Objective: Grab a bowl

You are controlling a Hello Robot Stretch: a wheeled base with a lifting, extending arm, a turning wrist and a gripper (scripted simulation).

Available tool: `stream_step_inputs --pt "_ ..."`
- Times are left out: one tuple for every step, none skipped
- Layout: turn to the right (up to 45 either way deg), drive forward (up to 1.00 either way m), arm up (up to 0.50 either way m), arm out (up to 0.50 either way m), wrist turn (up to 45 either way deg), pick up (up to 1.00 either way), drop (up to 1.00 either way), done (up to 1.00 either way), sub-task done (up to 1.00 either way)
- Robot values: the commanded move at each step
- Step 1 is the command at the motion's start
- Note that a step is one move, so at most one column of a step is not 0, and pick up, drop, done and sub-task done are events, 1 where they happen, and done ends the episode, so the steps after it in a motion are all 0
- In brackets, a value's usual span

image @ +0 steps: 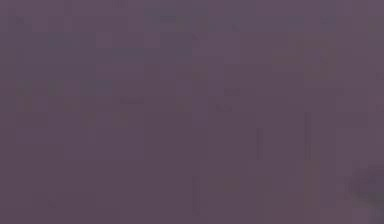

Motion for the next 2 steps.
stream_step_inputs --pt "0.0 0.00 0.50 0.00 0.0 0.00 0.00 0.00 0.00" --pt "0.0 0.00 0.30 0.00 0.0 0.00 0.00 0.00 0.00"
